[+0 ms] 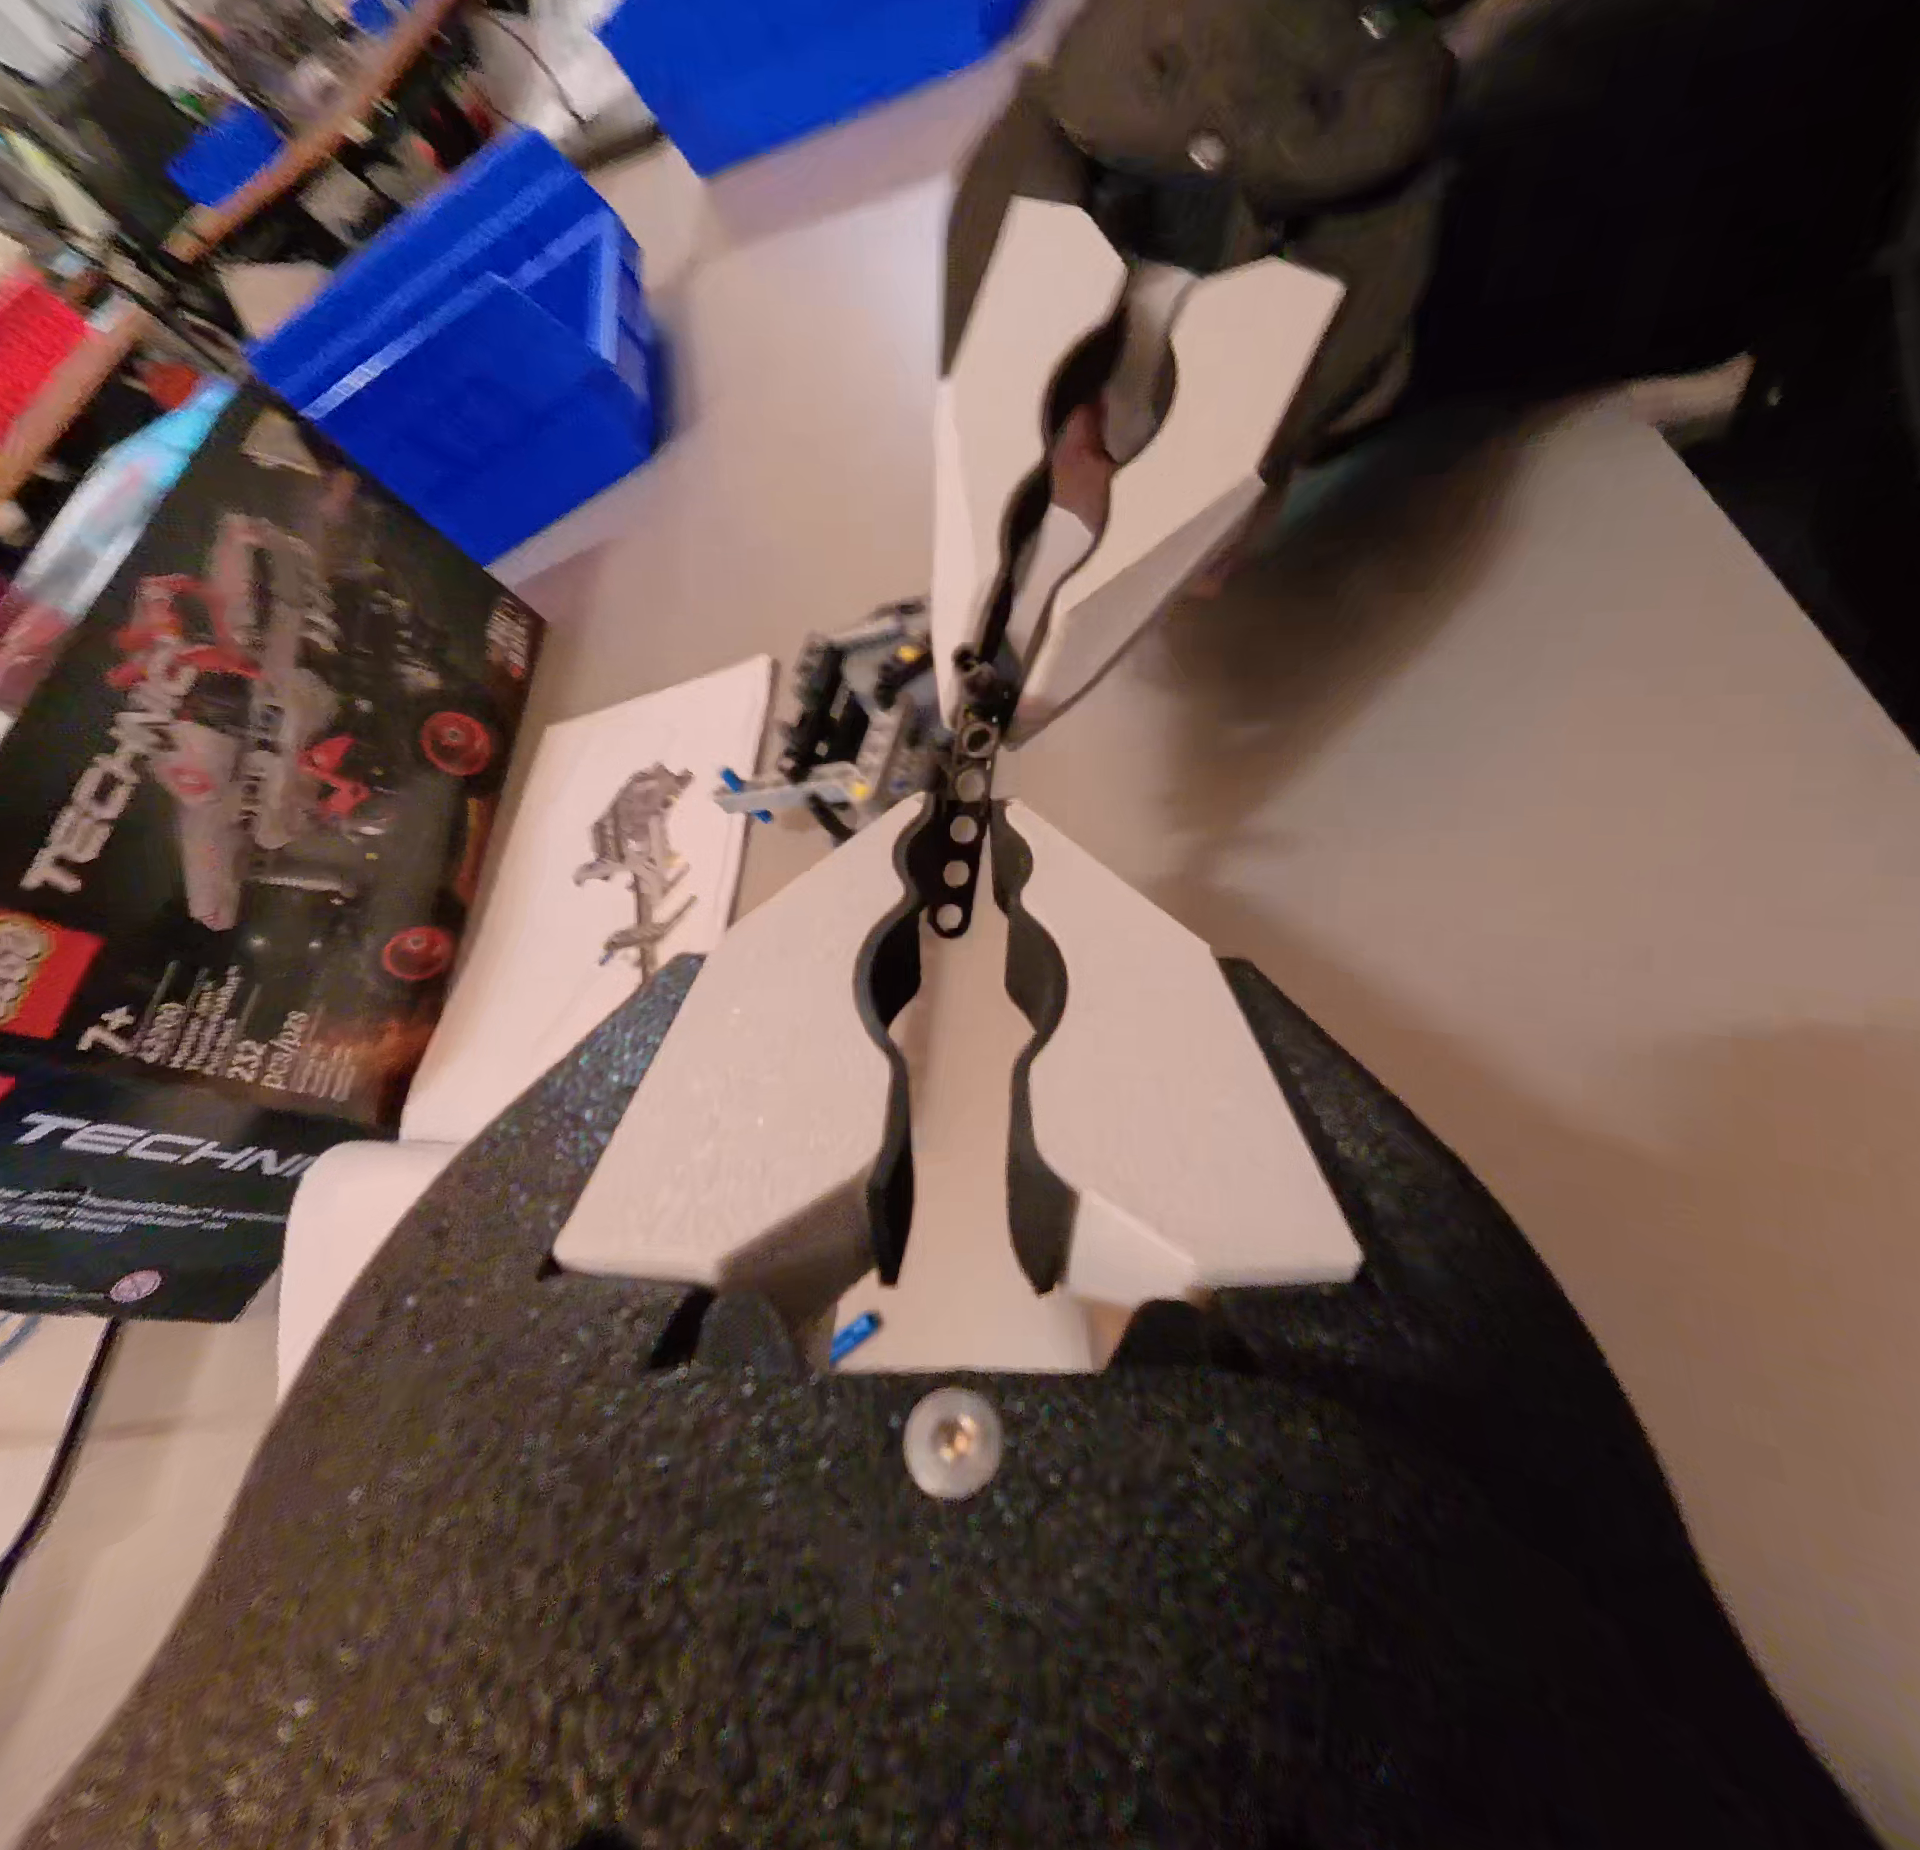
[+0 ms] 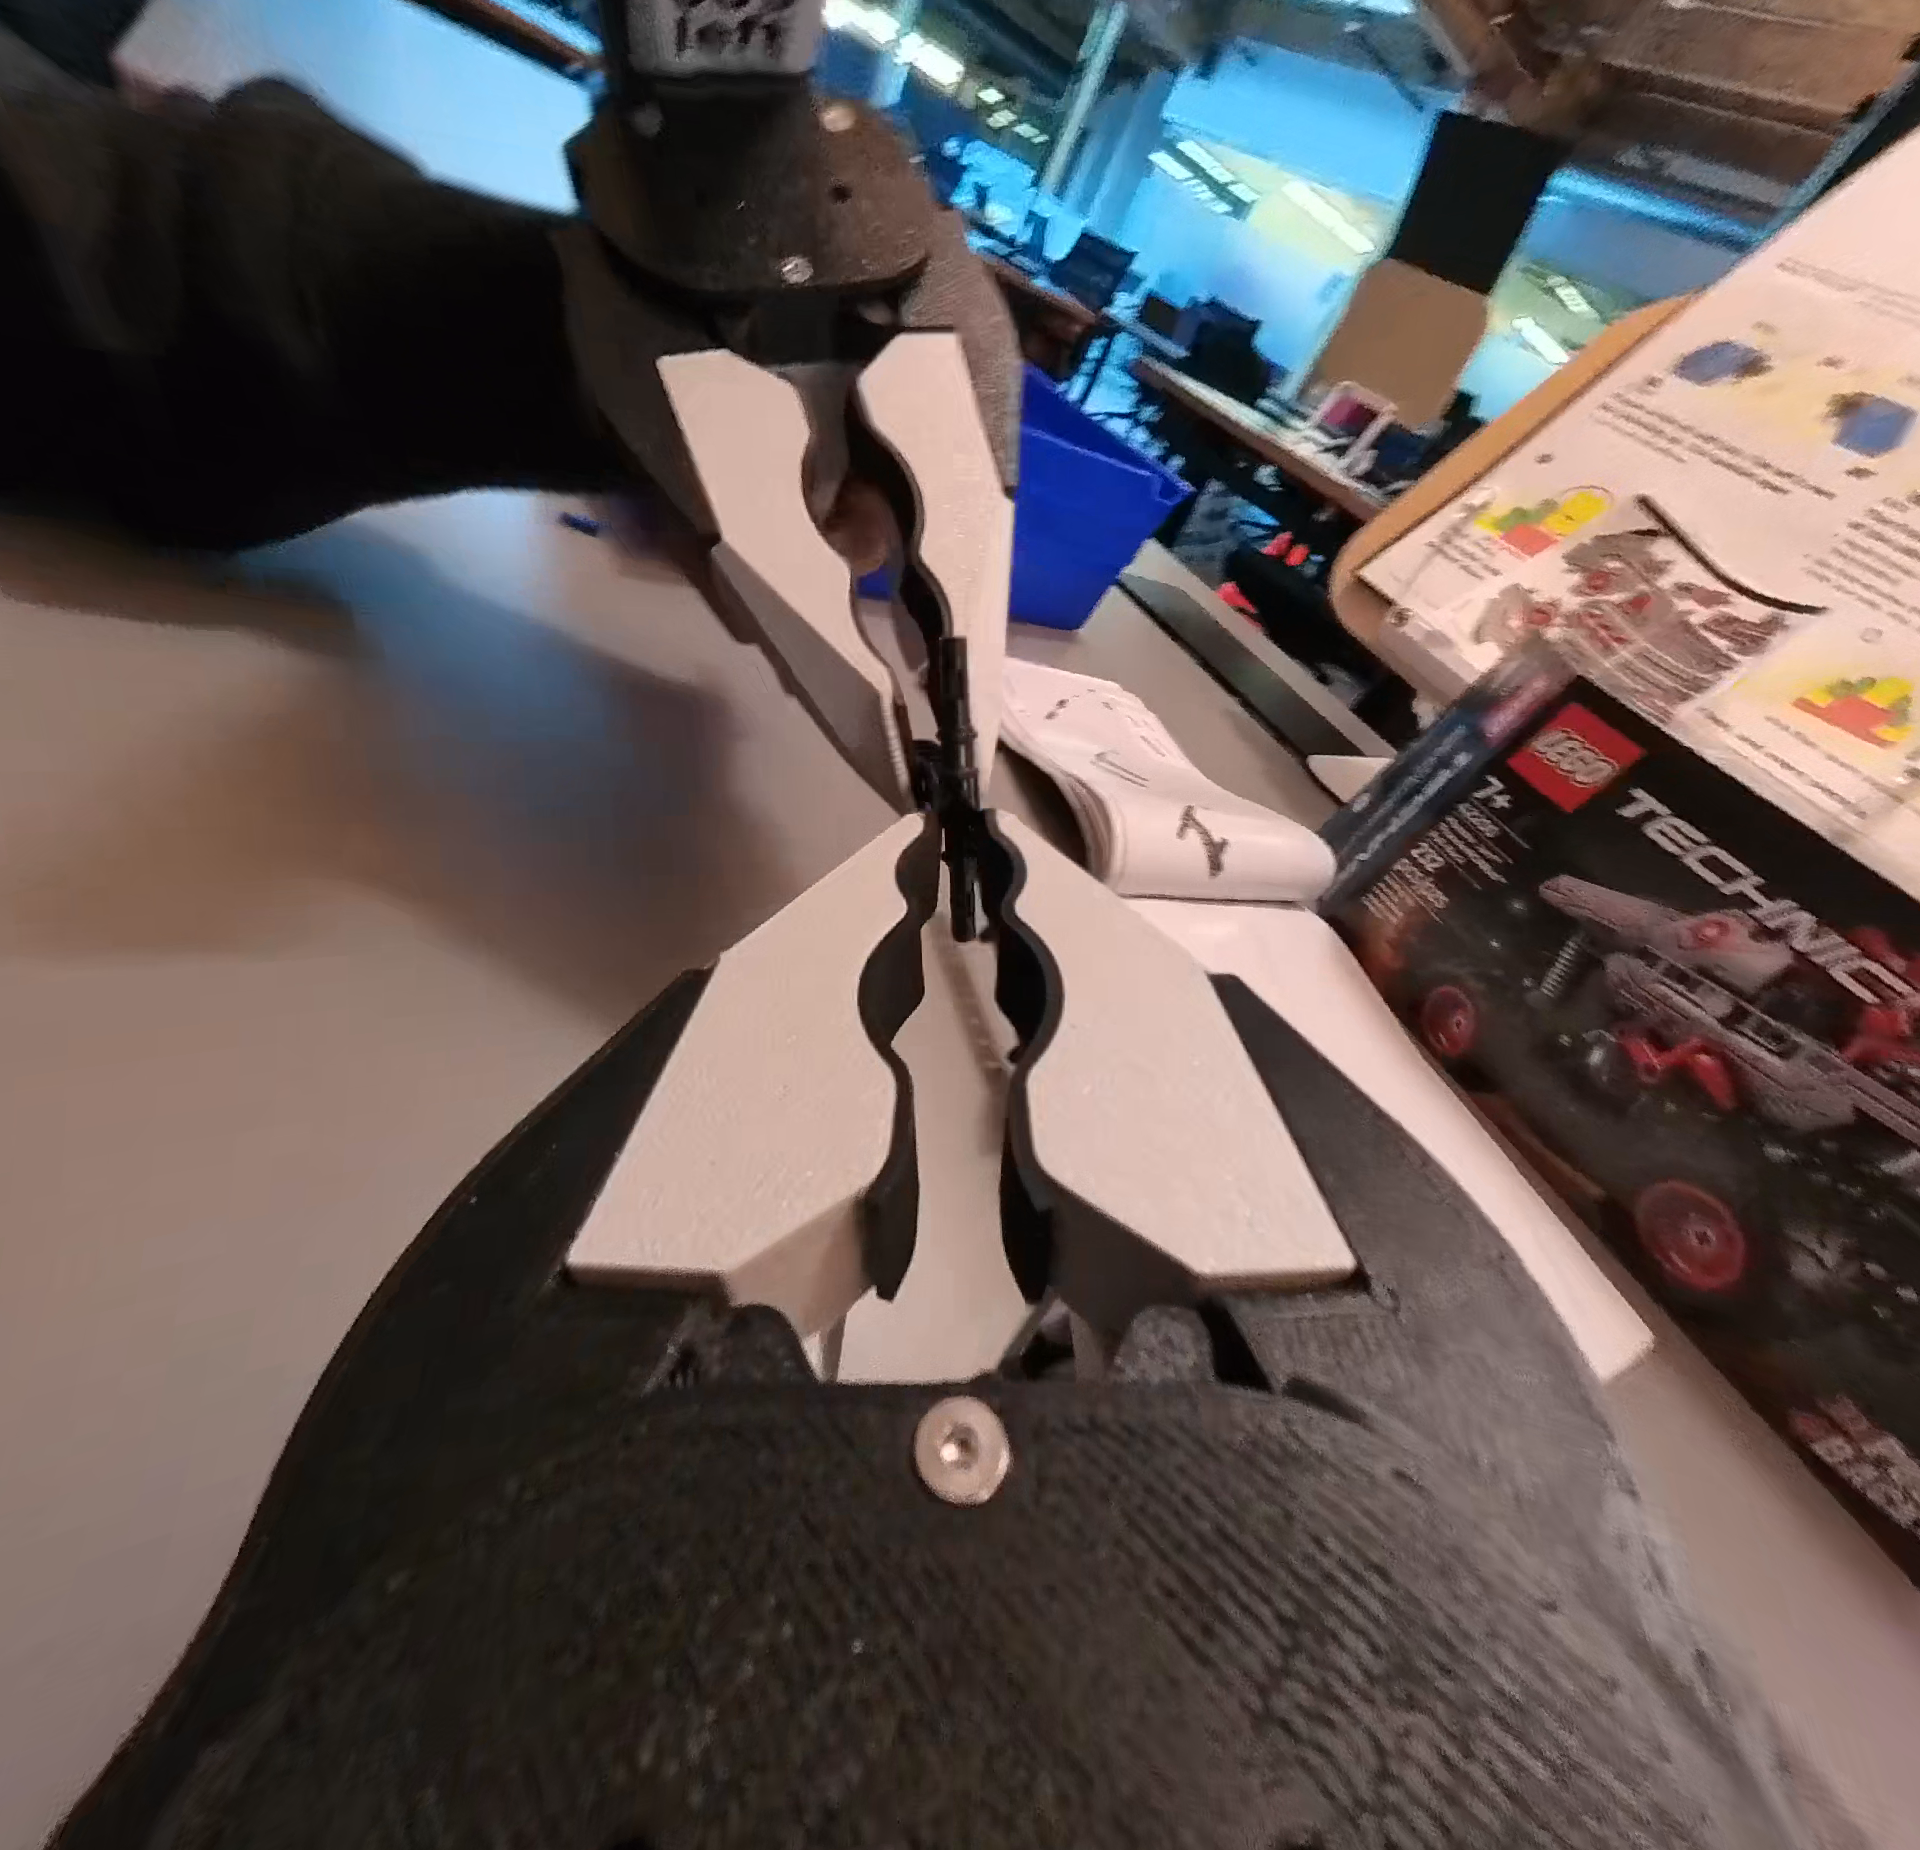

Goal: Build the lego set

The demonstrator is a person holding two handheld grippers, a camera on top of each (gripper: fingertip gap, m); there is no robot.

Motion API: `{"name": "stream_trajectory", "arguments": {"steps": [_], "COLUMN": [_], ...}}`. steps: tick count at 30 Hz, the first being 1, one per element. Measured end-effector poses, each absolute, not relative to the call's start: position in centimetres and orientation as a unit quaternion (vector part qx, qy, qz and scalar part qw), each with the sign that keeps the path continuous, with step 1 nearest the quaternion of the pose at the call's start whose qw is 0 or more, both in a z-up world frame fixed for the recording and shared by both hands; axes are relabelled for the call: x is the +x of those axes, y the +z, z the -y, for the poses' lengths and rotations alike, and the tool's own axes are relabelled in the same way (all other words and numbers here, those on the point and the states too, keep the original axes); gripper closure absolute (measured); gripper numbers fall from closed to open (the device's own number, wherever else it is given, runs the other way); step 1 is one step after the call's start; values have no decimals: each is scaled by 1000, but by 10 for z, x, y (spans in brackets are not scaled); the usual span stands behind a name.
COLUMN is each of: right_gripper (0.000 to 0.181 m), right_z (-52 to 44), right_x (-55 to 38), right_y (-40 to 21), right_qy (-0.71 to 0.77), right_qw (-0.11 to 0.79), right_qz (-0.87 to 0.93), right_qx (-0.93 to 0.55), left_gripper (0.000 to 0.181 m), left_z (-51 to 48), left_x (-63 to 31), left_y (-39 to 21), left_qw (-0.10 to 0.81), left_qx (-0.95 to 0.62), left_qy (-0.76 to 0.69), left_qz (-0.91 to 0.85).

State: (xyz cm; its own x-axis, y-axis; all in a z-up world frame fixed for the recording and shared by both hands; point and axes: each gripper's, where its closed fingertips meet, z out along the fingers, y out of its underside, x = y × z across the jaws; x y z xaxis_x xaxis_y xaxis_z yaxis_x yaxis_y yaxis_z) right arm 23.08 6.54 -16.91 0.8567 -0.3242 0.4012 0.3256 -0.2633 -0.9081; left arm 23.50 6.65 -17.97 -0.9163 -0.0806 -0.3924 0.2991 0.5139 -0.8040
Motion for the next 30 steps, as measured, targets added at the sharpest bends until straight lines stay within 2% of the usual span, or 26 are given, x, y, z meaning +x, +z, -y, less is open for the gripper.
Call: {"name": "stream_trajectory", "arguments": {"steps": [1,6,9,15,24,30], "right_gripper": [177,177,177,177,177,177], "right_z": [-63,-52,-51,-30,-31,-15], "right_x": [236,254,256,269,265,271], "right_y": [-166,-151,-149,-136,-131,-123], "right_qy": [-281,-366,-385,-370,-373,-362], "right_qw": [611,618,616,663,672,702], "right_qz": [-18,-80,-81,-140,-134,-171], "right_qx": [-740,-691,-682,-636,-626,-590], "left_gripper": [173,152,148,151,159,163], "left_z": [-65,-66,-73,-72,-59,-63], "left_x": [240,253,261,268,259,269], "left_y": [-175,-158,-155,-156,-161,-162], "left_qw": [201,186,190,196,178,202], "left_qx": [50,-33,-77,-112,-104,-129], "left_qy": [-510,-606,-624,-635,-646,-638], "left_qz": [-835,-773,-754,-739,-735,-731]}}
